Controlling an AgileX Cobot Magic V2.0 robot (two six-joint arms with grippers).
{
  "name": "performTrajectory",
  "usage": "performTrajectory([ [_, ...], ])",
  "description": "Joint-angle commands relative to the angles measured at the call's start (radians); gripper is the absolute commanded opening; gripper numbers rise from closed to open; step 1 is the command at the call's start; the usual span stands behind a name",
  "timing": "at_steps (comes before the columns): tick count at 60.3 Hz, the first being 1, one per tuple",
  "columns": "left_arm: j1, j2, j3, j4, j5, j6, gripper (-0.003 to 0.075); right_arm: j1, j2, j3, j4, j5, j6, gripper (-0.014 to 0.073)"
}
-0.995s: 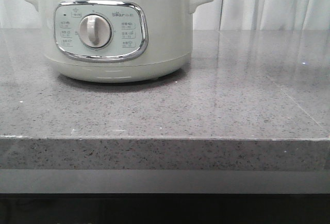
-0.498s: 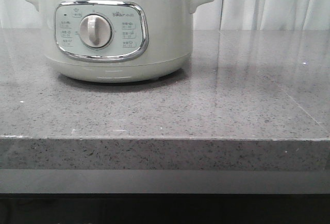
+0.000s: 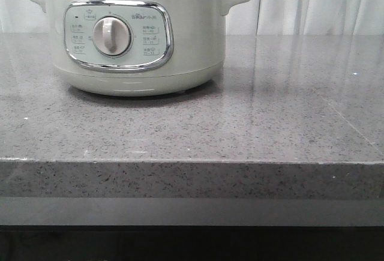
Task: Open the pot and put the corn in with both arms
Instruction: 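Carry the corn over the open pot with the right gripper and lower it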
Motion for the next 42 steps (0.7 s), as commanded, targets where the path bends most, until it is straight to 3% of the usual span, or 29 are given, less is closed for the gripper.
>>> performTrajectory([
  [1,0.004,-0.007,-0.038,-0.006,-0.149,-0.007,0.0249,0.001,-0.022,-0.04,0.003,-0.055,-0.015,0.0259],
  [35,0.004,-0.007,-0.038,-0.006,-0.145,-0.007,0.0249,0.001,0.073,-0.04,-0.056,-0.001,-0.026,0.0265],
  [42,0.004,-0.007,-0.038,-0.006,-0.145,-0.007,0.0249,0.001,0.073,-0.04,-0.065,0.005,-0.026,0.0402],
])
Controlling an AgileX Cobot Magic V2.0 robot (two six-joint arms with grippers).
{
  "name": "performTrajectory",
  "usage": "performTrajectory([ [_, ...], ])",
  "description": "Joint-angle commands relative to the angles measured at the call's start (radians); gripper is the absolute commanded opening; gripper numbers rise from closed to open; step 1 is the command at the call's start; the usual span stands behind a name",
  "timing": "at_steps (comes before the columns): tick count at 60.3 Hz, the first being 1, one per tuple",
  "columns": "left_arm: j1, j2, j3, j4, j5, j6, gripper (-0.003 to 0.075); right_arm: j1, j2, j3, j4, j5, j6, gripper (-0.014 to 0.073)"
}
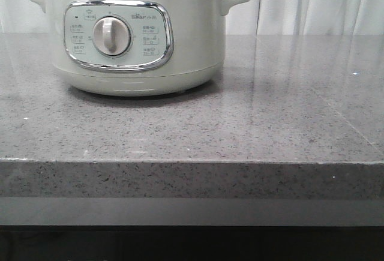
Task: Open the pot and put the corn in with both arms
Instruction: 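Carry the corn over the open pot with the right gripper and lower it, then open the right gripper to release the corn and withdraw it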
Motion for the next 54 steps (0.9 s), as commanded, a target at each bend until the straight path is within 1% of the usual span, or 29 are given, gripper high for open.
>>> performTrajectory([
  [1,0.004,-0.007,-0.038,-0.006,-0.145,-0.007,0.0249,0.001,-0.059,-0.04,-0.012,-0.047,-0.014,0.042],
  [4,0.004,-0.007,-0.038,-0.006,-0.145,-0.007,0.0249,0.001,-0.059,-0.04,-0.012,-0.047,-0.014,0.0484],
  [9,0.004,-0.007,-0.038,-0.006,-0.145,-0.007,0.0249,0.001,-0.059,-0.04,-0.012,-0.047,-0.013,0.0533],
  [22,0.004,-0.007,-0.038,-0.01,-0.145,-0.007,0.0249,0.001,-0.075,-0.04,-0.01,-0.051,-0.003,0.0542],
  [30,0.004,-0.007,-0.038,-0.01,-0.145,-0.007,0.0249,0.001,-0.126,-0.034,-0.002,0.02,0.053,0.0542],
  [35,0.004,-0.007,-0.038,-0.01,-0.145,-0.007,0.0249,0.001,-0.181,-0.005,0.01,0.036,0.059,0.0542],
  [38,0.004,-0.007,-0.038,-0.01,-0.145,-0.007,0.0249,0.001,-0.217,0.027,0.014,0.021,0.059,0.0542],
  [45,0.004,-0.007,-0.038,-0.01,-0.145,-0.007,0.0249,0.001,-0.337,0.157,0.014,-0.072,0.059,0.0542],
  [54,0.004,-0.007,-0.038,-0.01,-0.145,-0.007,0.0249,0.001,-0.522,0.397,0.019,-0.227,0.058,0.0542],
])
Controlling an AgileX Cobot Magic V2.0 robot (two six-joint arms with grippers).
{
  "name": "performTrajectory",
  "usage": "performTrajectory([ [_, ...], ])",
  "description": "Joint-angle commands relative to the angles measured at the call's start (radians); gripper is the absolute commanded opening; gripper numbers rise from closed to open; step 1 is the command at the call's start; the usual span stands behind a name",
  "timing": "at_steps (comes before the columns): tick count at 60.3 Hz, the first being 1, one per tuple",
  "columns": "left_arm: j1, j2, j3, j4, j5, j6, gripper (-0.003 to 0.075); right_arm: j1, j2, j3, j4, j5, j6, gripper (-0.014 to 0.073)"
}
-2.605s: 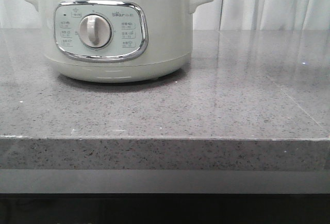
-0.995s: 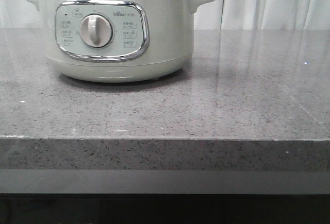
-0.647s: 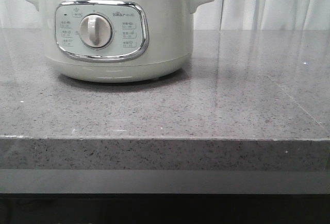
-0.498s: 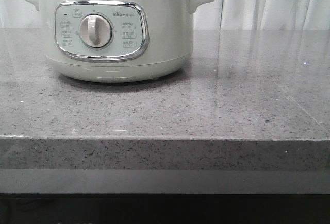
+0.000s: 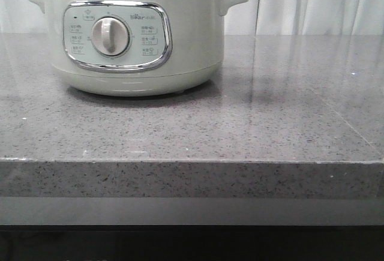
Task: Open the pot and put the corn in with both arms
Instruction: 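Open the right gripper to release the corn and withdraw it, then lower the glass lid onto the pot with the left gripper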
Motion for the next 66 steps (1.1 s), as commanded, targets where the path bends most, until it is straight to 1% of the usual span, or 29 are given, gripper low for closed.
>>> performTrajectory([
  [1,0.004,-0.007,-0.038,-0.01,-0.145,-0.007,0.0249,0.001,-0.155,0.11,0.01,-0.161,0.002,0.0542],
  [18,0.004,-0.007,-0.038,-0.01,-0.145,-0.007,0.0249,0.001,-0.491,0.531,0.01,-0.395,0.002,0.0542],
  [26,0.004,-0.007,-0.038,-0.01,-0.145,-0.007,0.0249,0.001,-0.634,0.703,0.01,-0.502,0.002,0.0542],
  [34,0.004,-0.007,-0.038,-0.01,-0.145,-0.007,0.0249,0.001,-0.743,0.841,0.01,-0.584,0.002,0.0542],
  [41,0.004,-0.005,-0.038,-0.01,-0.15,-0.007,0.0249,0.001,-0.809,0.913,0.01,-0.606,0.002,0.0542],
  [46,0.004,-0.003,-0.038,-0.013,-0.177,-0.007,0.0249,0.001,-0.841,0.942,0.01,-0.608,0.002,0.0542],
  [61,-0.011,0.005,-0.039,-0.071,-0.381,0.0,0.0249,0.001,-0.862,0.952,0.01,-0.599,0.002,0.0542],
  [66,-0.037,0.021,-0.051,-0.074,-0.413,0.0,0.0249,0.001,-0.862,0.952,0.01,-0.599,0.002,0.0542],
])
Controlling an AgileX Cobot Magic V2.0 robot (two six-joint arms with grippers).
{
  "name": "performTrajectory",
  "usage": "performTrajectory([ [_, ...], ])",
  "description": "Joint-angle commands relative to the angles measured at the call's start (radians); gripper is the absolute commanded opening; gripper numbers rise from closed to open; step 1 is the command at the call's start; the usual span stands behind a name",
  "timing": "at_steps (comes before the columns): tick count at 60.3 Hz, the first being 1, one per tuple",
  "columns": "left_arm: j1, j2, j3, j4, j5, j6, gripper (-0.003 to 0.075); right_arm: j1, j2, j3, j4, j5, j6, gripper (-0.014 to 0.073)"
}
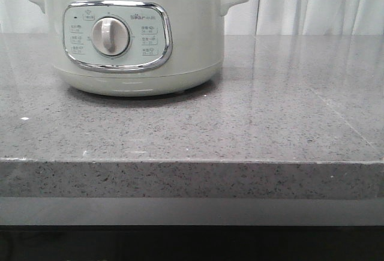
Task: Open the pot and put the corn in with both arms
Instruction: 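Lower the glass lid onto the pot with the left gripper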
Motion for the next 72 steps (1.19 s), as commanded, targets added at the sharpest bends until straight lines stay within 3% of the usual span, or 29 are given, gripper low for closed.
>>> performTrajectory([
  [1,-0.031,0.015,-0.059,-0.024,-0.183,0.0,0.0249,0.001,-0.011,-0.027,0.005,-0.083,0.001,0.0542],
  [17,-0.18,0.181,-0.188,-0.031,-0.22,0.0,0.0249,0.001,-0.011,-0.027,0.005,-0.083,0.001,0.0542],
  [29,-0.271,0.349,-0.27,-0.027,-0.323,0.0,0.0249,0.001,-0.011,-0.027,0.005,-0.083,0.001,0.0542],
  [37,-0.28,0.464,-0.333,-0.01,-0.381,0.0,0.0249,0.001,-0.011,-0.027,0.005,-0.083,0.001,0.0542],
  [54,-0.278,0.679,-0.516,0.105,-0.379,0.0,0.0249,0.001,-0.011,-0.027,0.005,-0.083,0.001,0.0542],
  [72,-0.259,0.828,-0.632,0.093,-0.376,0.0,0.0249,0.001,-0.011,-0.027,0.005,-0.083,0.001,0.0542],
])
